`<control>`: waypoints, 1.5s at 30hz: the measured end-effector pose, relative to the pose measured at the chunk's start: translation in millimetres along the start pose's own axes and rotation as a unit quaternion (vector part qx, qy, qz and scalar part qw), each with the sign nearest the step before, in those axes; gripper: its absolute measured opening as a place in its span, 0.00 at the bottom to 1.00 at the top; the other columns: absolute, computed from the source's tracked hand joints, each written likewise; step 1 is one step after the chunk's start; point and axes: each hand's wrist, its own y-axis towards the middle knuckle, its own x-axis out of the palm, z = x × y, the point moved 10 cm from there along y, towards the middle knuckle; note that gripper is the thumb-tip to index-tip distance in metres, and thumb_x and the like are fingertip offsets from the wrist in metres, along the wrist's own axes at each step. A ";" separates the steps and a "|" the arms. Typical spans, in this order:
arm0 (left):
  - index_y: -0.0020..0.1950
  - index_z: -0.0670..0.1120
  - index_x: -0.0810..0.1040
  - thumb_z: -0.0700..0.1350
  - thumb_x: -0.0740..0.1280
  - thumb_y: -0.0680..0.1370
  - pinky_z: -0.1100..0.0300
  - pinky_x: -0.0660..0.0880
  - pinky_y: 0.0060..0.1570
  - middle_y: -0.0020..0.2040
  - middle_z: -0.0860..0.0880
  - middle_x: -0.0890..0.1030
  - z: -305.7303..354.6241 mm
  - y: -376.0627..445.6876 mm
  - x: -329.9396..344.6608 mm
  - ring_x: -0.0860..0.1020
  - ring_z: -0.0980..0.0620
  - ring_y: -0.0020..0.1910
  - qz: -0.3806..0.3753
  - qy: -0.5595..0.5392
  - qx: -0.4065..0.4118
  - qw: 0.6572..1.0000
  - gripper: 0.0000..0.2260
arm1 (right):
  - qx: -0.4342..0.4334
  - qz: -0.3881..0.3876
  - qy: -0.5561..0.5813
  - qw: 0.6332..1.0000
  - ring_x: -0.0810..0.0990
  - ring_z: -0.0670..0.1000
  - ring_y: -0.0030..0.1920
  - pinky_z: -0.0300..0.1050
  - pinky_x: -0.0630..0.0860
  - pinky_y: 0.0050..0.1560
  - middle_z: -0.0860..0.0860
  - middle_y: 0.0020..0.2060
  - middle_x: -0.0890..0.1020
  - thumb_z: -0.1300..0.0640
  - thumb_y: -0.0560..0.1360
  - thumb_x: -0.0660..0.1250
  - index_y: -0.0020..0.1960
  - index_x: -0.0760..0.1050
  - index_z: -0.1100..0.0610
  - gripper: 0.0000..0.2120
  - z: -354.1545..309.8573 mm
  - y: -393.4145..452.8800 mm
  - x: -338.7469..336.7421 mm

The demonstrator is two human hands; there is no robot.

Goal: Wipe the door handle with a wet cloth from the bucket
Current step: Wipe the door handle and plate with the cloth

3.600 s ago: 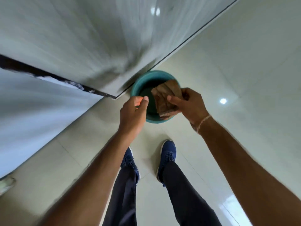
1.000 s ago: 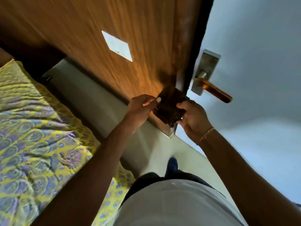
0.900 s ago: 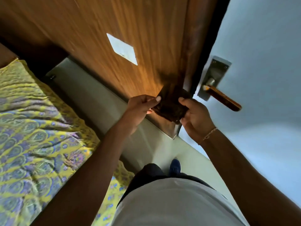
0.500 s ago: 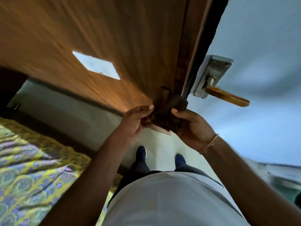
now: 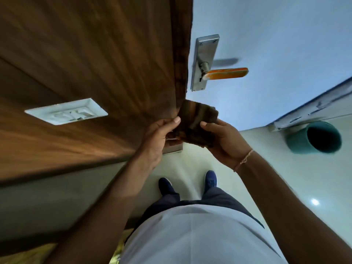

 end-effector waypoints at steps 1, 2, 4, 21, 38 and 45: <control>0.54 0.50 0.89 0.47 0.73 0.82 0.42 0.82 0.63 0.57 0.45 0.89 -1.0 -0.6 10.7 0.87 0.44 0.60 -0.036 -0.003 -0.008 0.999 0.06 | -0.013 0.002 -0.017 1.000 0.85 0.62 0.63 0.52 0.86 0.58 0.64 0.67 0.83 0.65 0.85 0.64 0.74 0.74 0.66 0.18 -2.7 -3.8 -4.1; 0.58 0.48 0.88 0.47 0.72 0.83 0.40 0.81 0.66 0.61 0.43 0.88 -2.3 -0.8 18.5 0.86 0.41 0.64 -0.060 -0.005 -0.013 0.998 0.08 | -0.032 0.009 -0.053 0.998 0.85 0.62 0.65 0.55 0.85 0.61 0.63 0.67 0.83 0.64 0.85 0.66 0.73 0.75 0.64 0.18 -6.1 -6.6 -7.3; 0.58 0.48 0.88 0.44 0.71 0.83 0.42 0.83 0.64 0.60 0.43 0.89 -3.0 -0.7 29.8 0.86 0.43 0.63 -0.071 -0.007 -0.012 0.997 0.08 | -0.099 0.086 -0.200 0.971 0.86 0.59 0.60 0.48 0.87 0.55 0.59 0.63 0.84 0.58 0.82 0.73 0.71 0.76 0.61 0.20 -20.9 -13.6 -22.1; 0.62 0.41 0.86 0.41 0.75 0.80 0.39 0.81 0.69 0.57 0.39 0.89 9.8 -9.4 76.4 0.86 0.38 0.62 0.060 -0.004 0.078 0.995 0.11 | -0.142 0.190 -0.341 0.909 0.83 0.51 0.39 0.40 0.80 0.41 0.53 0.37 0.84 0.56 0.79 0.77 0.42 0.83 0.56 0.09 -91.1 -24.4 -73.4; 0.60 0.44 0.86 0.41 0.73 0.82 0.52 0.83 0.62 0.55 0.44 0.89 20.4 -15.9 70.8 0.87 0.49 0.57 0.079 0.003 0.093 0.993 0.08 | -0.058 0.135 -0.246 0.958 0.85 0.59 0.50 0.49 0.85 0.48 0.58 0.46 0.84 0.56 0.82 0.71 0.50 0.81 0.61 0.08 -86.0 -0.3 -74.8; 0.56 0.49 0.87 0.45 0.74 0.80 0.47 0.80 0.65 0.57 0.47 0.88 16.8 -14.3 65.2 0.85 0.47 0.62 0.055 -0.056 0.050 0.996 0.06 | 0.027 0.050 -0.098 0.994 0.84 0.59 0.60 0.50 0.82 0.56 0.57 0.60 0.85 0.48 0.77 0.73 0.67 0.80 0.60 0.23 -50.9 10.8 -57.6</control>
